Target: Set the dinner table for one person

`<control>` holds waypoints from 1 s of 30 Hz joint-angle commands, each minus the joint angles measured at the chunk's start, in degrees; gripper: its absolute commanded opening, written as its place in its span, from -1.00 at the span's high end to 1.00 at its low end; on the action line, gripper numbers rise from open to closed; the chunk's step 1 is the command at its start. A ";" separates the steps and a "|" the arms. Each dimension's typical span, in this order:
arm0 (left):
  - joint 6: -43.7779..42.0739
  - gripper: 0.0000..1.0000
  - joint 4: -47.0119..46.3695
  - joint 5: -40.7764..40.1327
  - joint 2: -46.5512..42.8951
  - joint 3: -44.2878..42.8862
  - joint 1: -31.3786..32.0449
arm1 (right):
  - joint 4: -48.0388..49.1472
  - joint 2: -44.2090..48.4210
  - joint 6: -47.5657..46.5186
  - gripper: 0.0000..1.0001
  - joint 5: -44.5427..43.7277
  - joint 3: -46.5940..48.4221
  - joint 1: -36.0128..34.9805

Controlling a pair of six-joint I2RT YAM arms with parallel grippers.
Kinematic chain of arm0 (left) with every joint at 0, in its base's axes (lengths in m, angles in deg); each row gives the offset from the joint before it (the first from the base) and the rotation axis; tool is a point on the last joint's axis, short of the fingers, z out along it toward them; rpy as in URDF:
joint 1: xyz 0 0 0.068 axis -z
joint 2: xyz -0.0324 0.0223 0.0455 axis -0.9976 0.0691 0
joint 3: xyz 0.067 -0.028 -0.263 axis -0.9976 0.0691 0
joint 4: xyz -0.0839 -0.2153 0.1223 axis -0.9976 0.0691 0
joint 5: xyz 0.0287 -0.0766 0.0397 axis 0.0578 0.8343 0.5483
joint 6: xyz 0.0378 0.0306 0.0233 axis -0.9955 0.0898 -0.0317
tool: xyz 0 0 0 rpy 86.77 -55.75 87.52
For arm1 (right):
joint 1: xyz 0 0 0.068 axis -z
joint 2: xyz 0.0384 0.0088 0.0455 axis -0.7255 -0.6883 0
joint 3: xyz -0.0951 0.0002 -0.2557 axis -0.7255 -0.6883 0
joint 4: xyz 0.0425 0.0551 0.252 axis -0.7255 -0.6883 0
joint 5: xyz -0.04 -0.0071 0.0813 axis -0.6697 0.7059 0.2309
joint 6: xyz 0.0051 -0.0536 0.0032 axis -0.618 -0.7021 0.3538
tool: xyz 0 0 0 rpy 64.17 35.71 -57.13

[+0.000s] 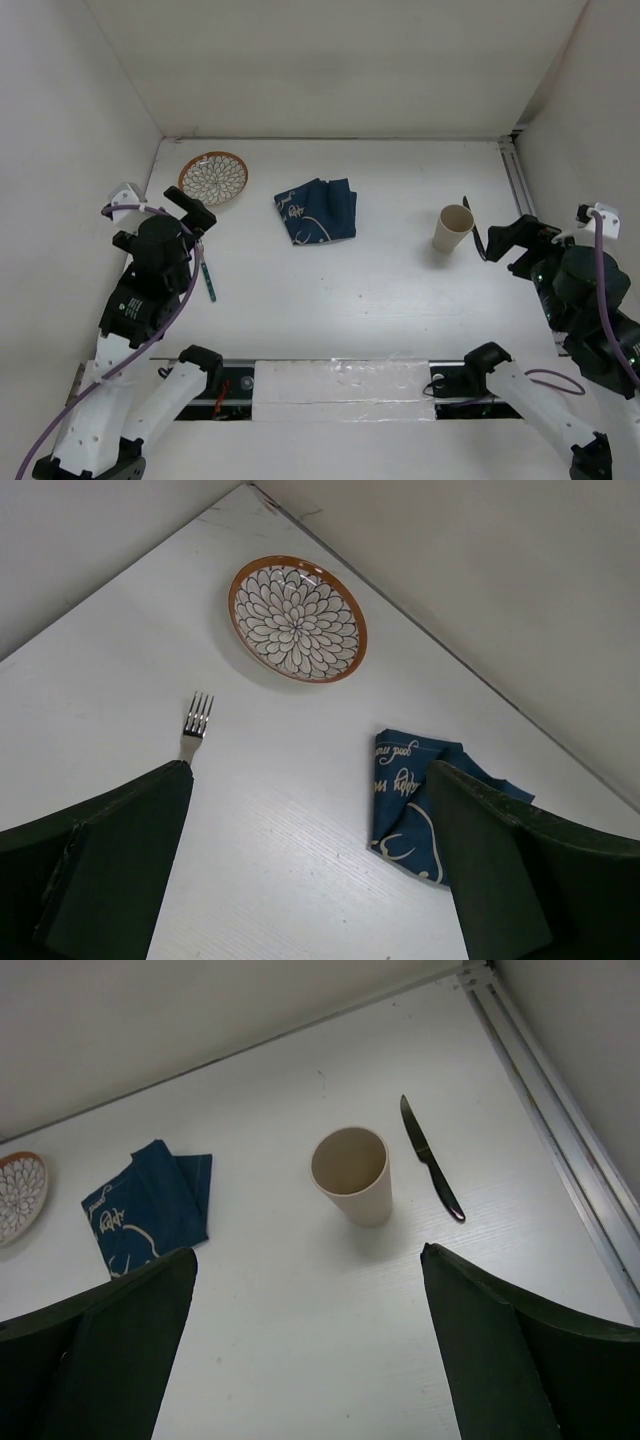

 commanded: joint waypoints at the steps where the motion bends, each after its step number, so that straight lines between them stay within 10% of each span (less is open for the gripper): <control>1: 0.04 -1.00 -1.03 -0.25 -0.13 0.33 -0.10 | 1.77 1.20 0.12 -1.00 -1.73 1.45 -0.28; 7: -0.48 -1.00 -1.56 0.98 0.92 0.33 -0.10 | 7.72 -0.29 -0.41 -1.00 3.35 -0.83 -0.28; 15: -3.11 -1.00 -3.14 7.57 3.56 0.33 -0.10 | 41.55 -18.46 -5.94 -1.00 42.57 -10.68 -0.28; 23: -4.17 -1.00 -2.61 7.66 6.02 0.85 -0.10 | 44.40 -60.35 -14.83 -1.00 49.41 12.83 1.47; 30: -6.02 -1.00 -4.28 11.17 6.55 0.85 -0.10 | 45.09 -78.41 -16.14 -1.00 56.35 24.11 4.64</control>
